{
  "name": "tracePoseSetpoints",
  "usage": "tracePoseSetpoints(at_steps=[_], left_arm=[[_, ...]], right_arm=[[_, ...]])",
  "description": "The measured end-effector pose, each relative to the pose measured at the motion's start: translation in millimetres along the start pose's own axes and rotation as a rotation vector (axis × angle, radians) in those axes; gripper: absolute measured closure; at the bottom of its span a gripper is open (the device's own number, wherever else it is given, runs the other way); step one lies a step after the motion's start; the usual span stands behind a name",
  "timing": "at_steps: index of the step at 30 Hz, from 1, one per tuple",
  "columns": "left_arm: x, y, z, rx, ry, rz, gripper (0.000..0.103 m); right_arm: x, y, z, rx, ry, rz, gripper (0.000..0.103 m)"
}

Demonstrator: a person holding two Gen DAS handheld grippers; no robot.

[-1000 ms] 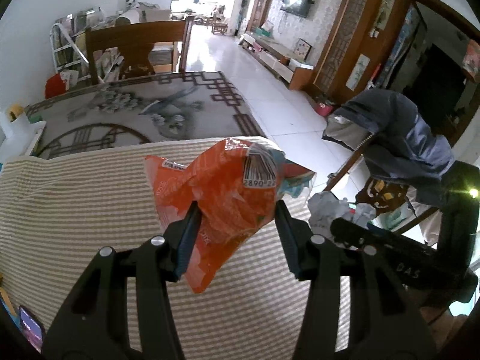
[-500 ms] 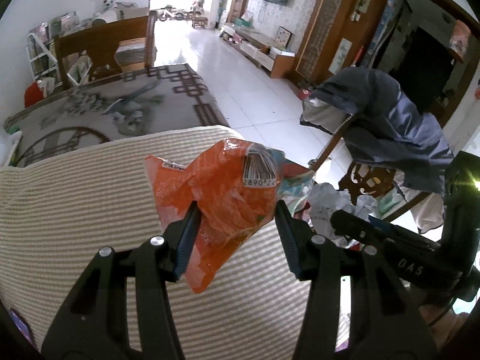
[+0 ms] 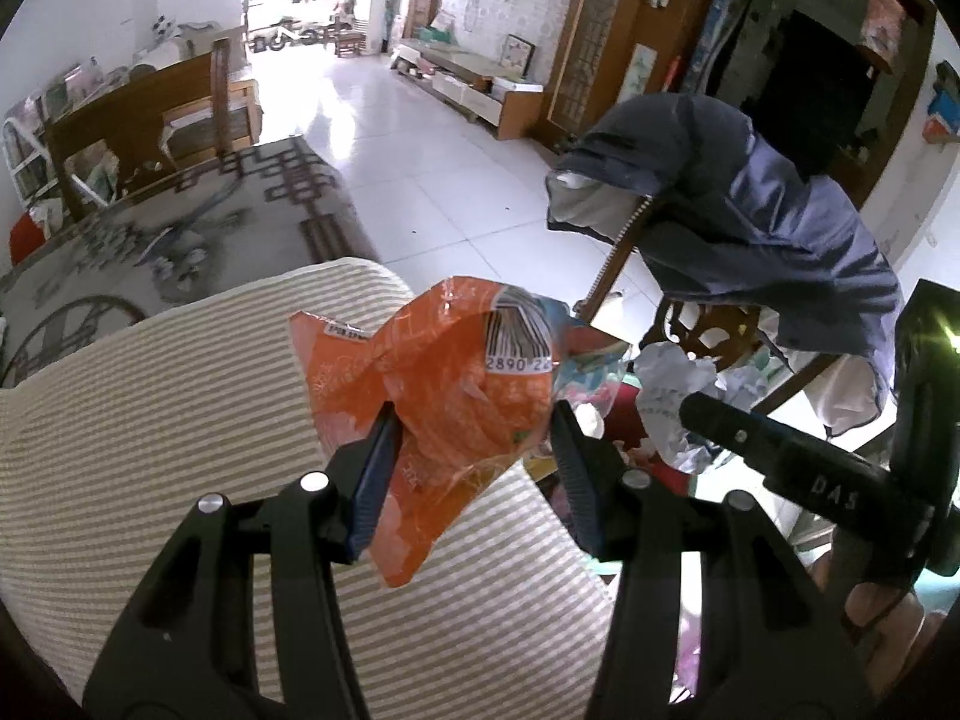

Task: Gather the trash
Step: 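Carry the orange bag and grey paper over the red bin, then open both tools over the red bin to drop both items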

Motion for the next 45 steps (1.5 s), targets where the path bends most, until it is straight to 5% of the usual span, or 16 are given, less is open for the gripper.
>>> tracePoseSetpoints(at_steps=[19, 45], left_arm=[[37, 75, -11, 0.103, -0.052, 0.071, 0.054], [102, 115, -9, 0.149, -0.161, 0.071, 0.054]], right_arm=[[-26, 80, -20, 0.118, 0.051, 0.069, 0.046], [-24, 111, -25, 0.153, 0.028, 0.080, 0.045]])
Point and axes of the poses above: each gripper's, at about its wrist camera, not at the fingertips, and x roughly the way its jaws point, y to its right, z to its underside, the point moved 3 cm from there along x, roughly the way its jaws point, and after that the axes turned 3 degrees about x, right-handed, at the moved point
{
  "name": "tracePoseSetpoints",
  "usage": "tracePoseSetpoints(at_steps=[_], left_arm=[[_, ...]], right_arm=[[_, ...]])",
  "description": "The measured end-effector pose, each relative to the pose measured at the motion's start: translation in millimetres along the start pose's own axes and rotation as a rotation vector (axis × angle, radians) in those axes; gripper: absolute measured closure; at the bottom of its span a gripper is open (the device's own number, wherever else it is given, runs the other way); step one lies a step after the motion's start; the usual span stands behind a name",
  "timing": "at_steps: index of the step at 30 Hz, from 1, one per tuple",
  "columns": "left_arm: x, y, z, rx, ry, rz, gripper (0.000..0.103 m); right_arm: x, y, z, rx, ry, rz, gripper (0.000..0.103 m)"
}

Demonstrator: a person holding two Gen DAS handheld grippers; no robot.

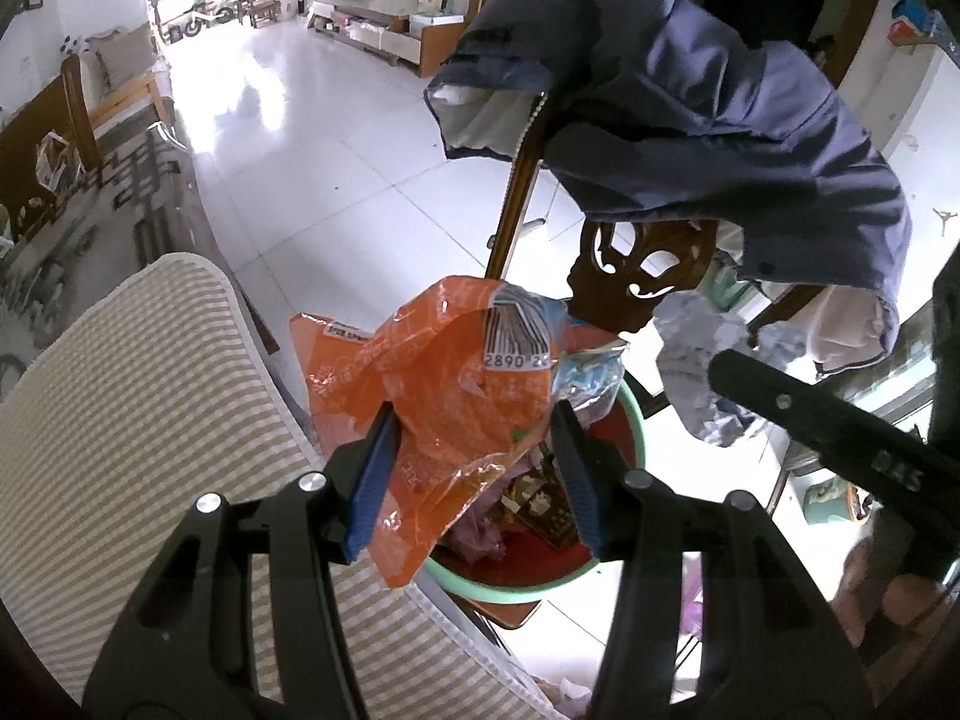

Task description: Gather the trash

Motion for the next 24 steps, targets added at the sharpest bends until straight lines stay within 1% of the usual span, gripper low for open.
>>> tracePoseSetpoints(at_steps=[5, 7, 9, 11, 12, 15, 16, 17, 18, 21, 22, 23, 24], left_arm=[[10, 1, 1, 0.007, -0.013, -0.003, 0.052], [13, 0, 1, 0.011, -0.016, -0.006, 0.050], [15, -1, 1, 0.014, -0.019, -0.006, 0.046], [16, -2, 1, 0.019, -0.022, -0.003, 0.027], [14, -3, 1, 0.022, -0.015, -0.008, 0.023], [8, -6, 1, 0.028, 0.002, -0.024, 0.017], [6, -8, 1, 0.026, 0.009, -0.031, 0.016], [1, -11, 1, 0.019, 0.022, -0.040, 0.014], [-3, -15, 1, 0.010, 0.033, -0.046, 0.011], [-22, -29, -1, -0.023, 0.083, -0.060, 0.008], [-30, -34, -2, -0.032, 0.108, -0.080, 0.008], [-36, -38, -2, -0.036, 0.127, -0.092, 0.006], [-44, -43, -3, -0.042, 0.150, -0.103, 0.005]], right_arm=[[2, 3, 1, 0.001, -0.003, 0.014, 0.045], [4, 5, 1, 0.006, -0.005, 0.017, 0.045], [6, 4, 1, 0.005, -0.007, 0.021, 0.045], [10, 3, 2, -0.002, -0.012, 0.029, 0.041], [13, 3, 3, -0.006, -0.021, 0.032, 0.039], [23, 5, 6, 0.015, -0.041, 0.039, 0.032], [24, 5, 6, 0.021, -0.044, 0.040, 0.028], [26, 5, 8, 0.025, -0.045, 0.048, 0.027], [26, 4, 10, 0.022, -0.042, 0.055, 0.027], [24, -5, 15, -0.021, -0.027, 0.099, 0.025], [22, -10, 16, -0.041, -0.017, 0.113, 0.022], [21, -14, 18, -0.050, -0.009, 0.121, 0.016], [18, -20, 19, -0.063, 0.007, 0.128, 0.015]])
Point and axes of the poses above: each gripper's, at about its wrist camera, not at the fingertips, and x roughly the way its jaws point, y to its right, z to its underside, the point moved 3 cm from there along x, roughly the way its jaws point, and after that the axes turned 3 degrees about x, right-handed, at the moved point
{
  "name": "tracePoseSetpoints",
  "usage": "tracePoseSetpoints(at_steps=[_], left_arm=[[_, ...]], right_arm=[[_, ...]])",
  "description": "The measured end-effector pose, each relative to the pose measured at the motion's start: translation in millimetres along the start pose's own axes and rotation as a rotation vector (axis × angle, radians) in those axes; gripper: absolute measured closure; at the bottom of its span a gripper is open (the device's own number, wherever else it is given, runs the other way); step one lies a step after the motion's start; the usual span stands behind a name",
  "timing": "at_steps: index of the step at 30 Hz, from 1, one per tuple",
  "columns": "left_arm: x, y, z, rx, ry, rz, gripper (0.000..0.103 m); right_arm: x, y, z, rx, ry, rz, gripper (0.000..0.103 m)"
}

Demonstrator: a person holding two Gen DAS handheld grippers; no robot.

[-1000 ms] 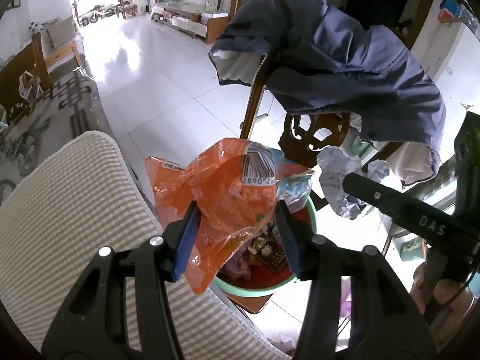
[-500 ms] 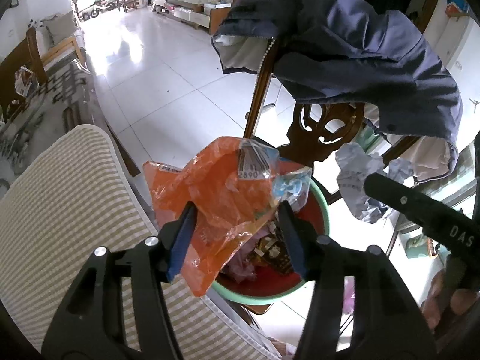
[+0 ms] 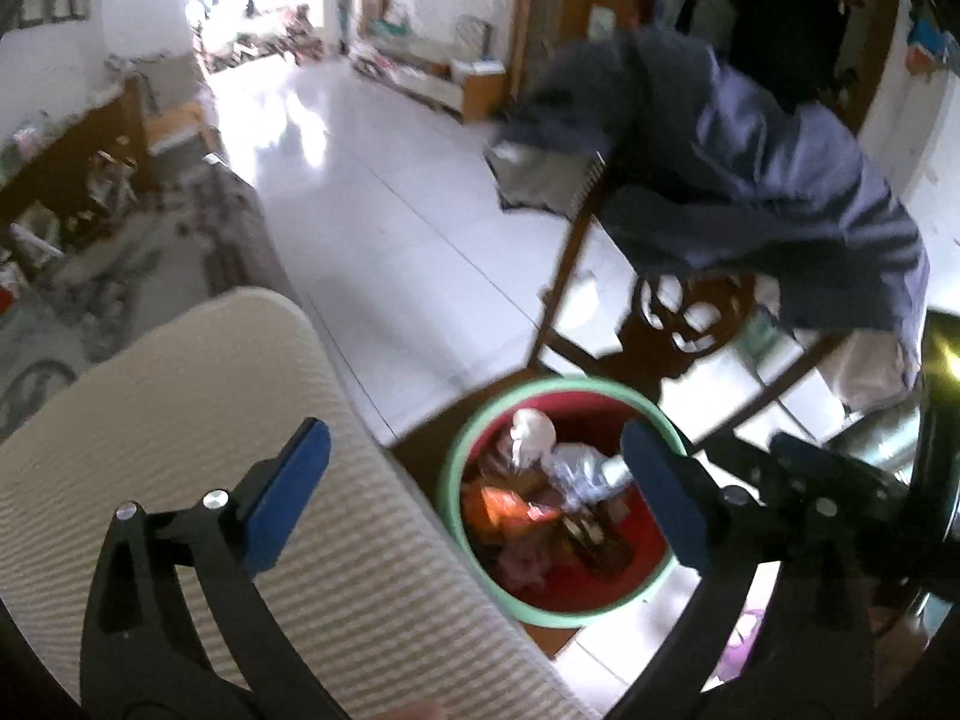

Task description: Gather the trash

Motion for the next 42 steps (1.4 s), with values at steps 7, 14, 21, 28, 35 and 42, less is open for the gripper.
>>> tracePoseSetpoints(at_steps=[7, 14, 21, 28, 35, 42], left_arm=[[-57, -47, -6, -0.081, 0.162, -0.024, 0.005], [-127, -102, 11, -0.109, 0.312, -0.061, 0.005], [-188, -154, 39, -0.106, 0.410, -0.163, 0.005], [-222, -203, 68, -0.116, 0.422, -0.209, 0.005], [-240, -232, 87, -0.134, 0.415, -0.293, 0.005], [-254, -248, 98, -0.159, 0.435, -0.408, 0.005]], right_arm=[[-31, -61, 9, -0.135, 0.123, 0.012, 0.007], [-112, -140, 38, -0.199, 0.510, -0.054, 0.007], [-143, -190, 81, -0.081, 0.696, -0.143, 0.007], [-135, -232, 110, -0.027, 0.592, -0.156, 0.007], [-136, -265, 141, -0.075, 0.572, -0.143, 0.007], [-140, -280, 157, -0.108, 0.587, -0.130, 0.007]])
Point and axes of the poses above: each gripper's, at about its wrist camera, not at the fingertips, and x roughly the way its jaws point, y to its right, z to its underside, the point moved 3 cm from there along x, roughly the way its jaws point, and after that the axes turned 3 degrees about x, right-handed, at the moved point
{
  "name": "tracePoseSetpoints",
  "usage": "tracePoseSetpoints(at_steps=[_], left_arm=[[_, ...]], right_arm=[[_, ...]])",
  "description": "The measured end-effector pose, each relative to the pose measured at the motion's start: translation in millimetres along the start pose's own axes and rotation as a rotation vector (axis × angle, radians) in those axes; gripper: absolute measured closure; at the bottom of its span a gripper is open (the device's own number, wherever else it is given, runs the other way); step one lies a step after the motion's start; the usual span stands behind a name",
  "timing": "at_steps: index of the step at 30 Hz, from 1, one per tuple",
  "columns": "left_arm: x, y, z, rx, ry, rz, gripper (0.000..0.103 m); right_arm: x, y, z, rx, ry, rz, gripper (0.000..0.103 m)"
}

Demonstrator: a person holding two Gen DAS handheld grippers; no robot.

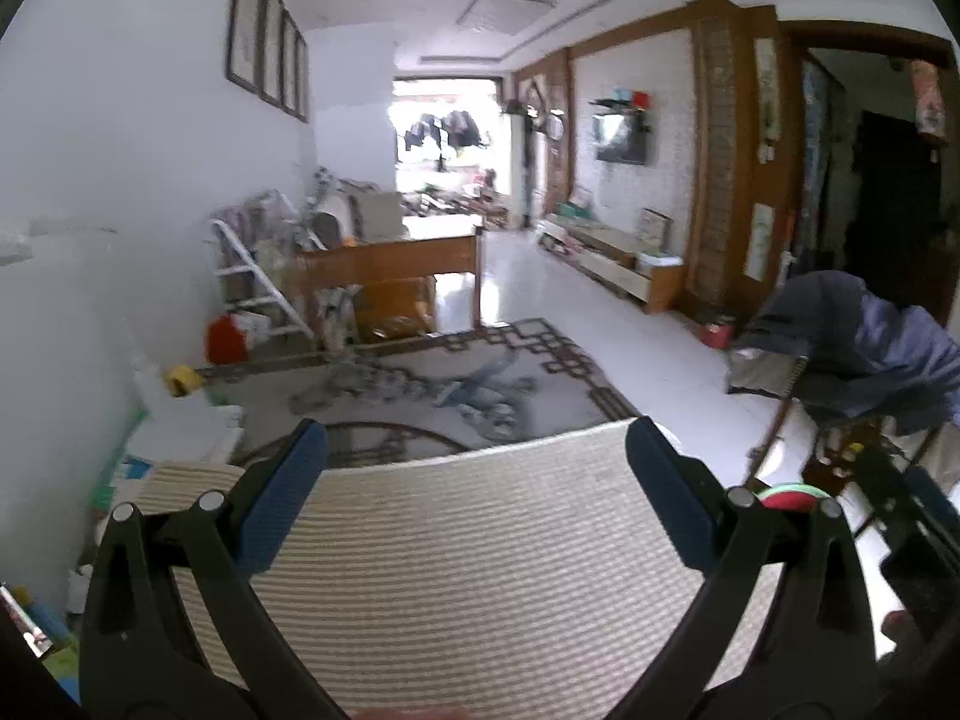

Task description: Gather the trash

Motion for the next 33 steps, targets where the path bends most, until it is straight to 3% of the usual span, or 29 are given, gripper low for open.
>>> tracePoseSetpoints(at_steps=[10, 15, 33], left_arm=[[-2, -3, 0, -0.022, -0.025, 0.059, 0.005], [-1, 0, 2, -0.038, -0.054, 0.144, 0.005], [-3, 1, 4, -0.045, -0.065, 0.181, 0.005]], right_arm=[[-7, 0, 5, 0.003, 0.006, 0.026, 0.007], [-8, 1, 5, 0.001, 0.003, 0.037, 0.007], [-4, 8, 10, -0.008, -0.026, 0.057, 0.007]])
Point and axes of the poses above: each gripper's, at about its wrist camera, not at the fingertips, and x roughly the way its jaws point, y to its right, z to its underside, the point moved 3 cm from there along x, roughly the way its jaws point, and after that the axes turned 3 degrees about x, right-handed, at the moved point
